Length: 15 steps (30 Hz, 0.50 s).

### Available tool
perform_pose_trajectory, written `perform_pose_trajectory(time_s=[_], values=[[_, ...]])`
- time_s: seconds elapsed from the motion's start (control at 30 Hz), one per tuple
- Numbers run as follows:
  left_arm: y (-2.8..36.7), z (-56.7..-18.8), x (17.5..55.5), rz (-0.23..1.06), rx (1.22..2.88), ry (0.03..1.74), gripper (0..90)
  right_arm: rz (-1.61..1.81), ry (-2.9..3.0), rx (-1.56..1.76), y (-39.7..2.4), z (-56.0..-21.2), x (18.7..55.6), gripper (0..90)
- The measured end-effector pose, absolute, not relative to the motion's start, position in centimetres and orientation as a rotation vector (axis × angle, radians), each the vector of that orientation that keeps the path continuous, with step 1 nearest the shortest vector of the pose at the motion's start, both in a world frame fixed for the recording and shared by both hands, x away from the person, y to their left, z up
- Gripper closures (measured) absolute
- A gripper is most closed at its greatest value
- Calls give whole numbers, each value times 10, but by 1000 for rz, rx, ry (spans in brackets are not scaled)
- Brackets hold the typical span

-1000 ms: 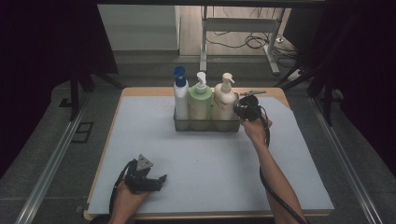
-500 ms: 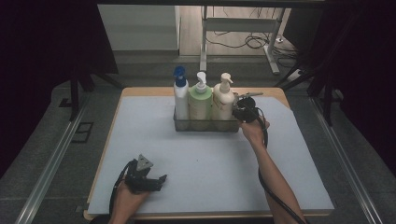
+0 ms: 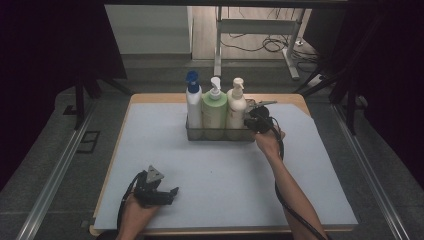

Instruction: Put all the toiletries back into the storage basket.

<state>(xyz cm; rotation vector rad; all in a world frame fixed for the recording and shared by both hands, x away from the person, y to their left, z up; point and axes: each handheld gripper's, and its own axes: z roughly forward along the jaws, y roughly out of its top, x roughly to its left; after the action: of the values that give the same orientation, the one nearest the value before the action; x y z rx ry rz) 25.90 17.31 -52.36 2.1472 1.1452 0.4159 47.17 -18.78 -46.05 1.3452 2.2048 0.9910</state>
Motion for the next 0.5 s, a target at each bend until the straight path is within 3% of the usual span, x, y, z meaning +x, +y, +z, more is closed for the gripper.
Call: perform_pose_trajectory(time_s=[0.5], values=[[173, -524, 259, 415, 2147, 1145, 121, 985, 2219, 1323, -180, -457, 464, 898]])
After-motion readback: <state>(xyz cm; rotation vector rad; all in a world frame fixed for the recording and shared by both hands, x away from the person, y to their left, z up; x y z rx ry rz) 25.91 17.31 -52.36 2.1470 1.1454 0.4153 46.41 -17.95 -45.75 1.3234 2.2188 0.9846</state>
